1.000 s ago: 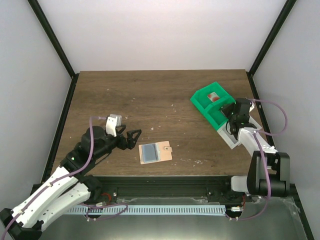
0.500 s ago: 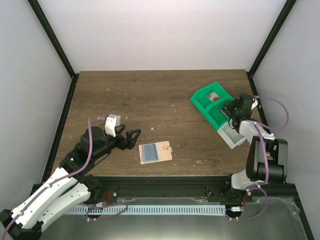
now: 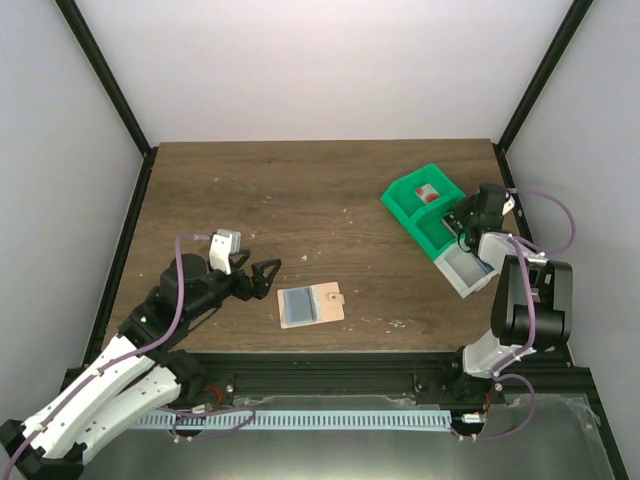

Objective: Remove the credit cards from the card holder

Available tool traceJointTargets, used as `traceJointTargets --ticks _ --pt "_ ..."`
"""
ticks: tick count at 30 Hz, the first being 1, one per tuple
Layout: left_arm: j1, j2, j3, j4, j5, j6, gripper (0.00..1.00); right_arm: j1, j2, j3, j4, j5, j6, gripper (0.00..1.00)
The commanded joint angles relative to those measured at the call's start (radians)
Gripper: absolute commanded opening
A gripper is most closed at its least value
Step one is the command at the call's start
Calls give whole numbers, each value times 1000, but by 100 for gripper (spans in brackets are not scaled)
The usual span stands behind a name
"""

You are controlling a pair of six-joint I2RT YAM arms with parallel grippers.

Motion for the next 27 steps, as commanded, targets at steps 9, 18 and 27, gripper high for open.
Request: traceJointTargets --ticks 9,18,27 --pt "-1 -5 -7 1 -7 5 100 -17 55 40 12 -2 19 1" --pt "-2 -4 -7 2 -3 6 100 -16 74 46 15 1 24 1" --pt "-1 -6 -7 2 -1 6 100 -16 86 51 22 6 28 0"
